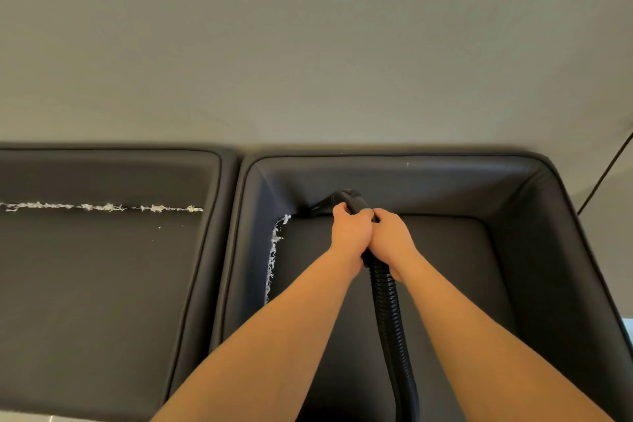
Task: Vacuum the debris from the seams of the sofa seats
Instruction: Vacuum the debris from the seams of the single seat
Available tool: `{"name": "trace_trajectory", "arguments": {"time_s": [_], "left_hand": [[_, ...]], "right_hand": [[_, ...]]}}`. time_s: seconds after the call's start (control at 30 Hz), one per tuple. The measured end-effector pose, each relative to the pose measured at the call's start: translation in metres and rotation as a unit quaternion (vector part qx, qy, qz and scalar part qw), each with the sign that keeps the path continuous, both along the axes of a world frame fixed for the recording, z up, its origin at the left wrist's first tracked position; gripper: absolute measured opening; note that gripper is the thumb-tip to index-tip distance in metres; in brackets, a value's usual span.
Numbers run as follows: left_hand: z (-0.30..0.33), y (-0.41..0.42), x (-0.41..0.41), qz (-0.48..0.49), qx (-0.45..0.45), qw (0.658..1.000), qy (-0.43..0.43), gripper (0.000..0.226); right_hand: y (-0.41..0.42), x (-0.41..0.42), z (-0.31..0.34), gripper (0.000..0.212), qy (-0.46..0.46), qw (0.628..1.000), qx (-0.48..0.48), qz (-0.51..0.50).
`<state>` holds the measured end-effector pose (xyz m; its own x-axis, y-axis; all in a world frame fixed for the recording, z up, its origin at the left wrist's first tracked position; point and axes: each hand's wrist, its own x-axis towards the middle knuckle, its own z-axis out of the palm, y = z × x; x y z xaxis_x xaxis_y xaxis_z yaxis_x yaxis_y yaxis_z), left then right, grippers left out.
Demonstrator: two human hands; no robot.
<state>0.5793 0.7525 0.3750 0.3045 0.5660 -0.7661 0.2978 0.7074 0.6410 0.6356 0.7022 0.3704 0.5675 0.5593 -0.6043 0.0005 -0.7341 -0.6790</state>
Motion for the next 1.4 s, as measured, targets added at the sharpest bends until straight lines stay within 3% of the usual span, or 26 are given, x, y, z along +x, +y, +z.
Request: {"name": "trace_trajectory", "arguments": {"time_s": [0.2, 0.4, 0.6, 0.83, 1.07, 1.27, 1.4], "left_hand": [[-0.009, -0.062, -0.038, -0.048, 0.04, 0.996, 0.058, 0.058], [0.002, -0.088, -0.074, -0.017, 0.034, 0.998, 0.048, 0.053], [0.004, -0.067, -0.065, -0.009, 0.044, 0.998, 0.039, 0.055], [-0.007, -0.022, -0.056, 0.028, 0.032, 0.999, 0.017, 0.057], [0.006, 0.025, -0.041, 0.067, 0.019, 0.997, -0.012, 0.047], [-0.005, -0.034, -0.057, -0.001, 0.049, 0.998, 0.044, 0.059], [-0.009, -0.084, -0.094, 0.009, 0.05, 0.996, 0.077, 0.058]], "right_hand": [[-0.066, -0.043, -0.012, 0.016, -0.015, 0.999, -0.009, 0.045], [-0.089, -0.074, 0.008, 0.011, -0.027, 0.999, 0.021, 0.035], [-0.068, -0.063, 0.01, 0.001, -0.033, 0.999, 0.026, 0.035], [-0.02, -0.054, 0.003, 0.014, -0.04, 0.997, -0.008, 0.062], [0.03, -0.038, 0.007, 0.009, -0.047, 0.996, -0.014, 0.078], [-0.033, -0.052, -0.01, 0.006, -0.06, 0.992, -0.007, 0.11], [-0.081, -0.086, -0.02, 0.029, -0.034, 0.989, -0.008, 0.143]]}}
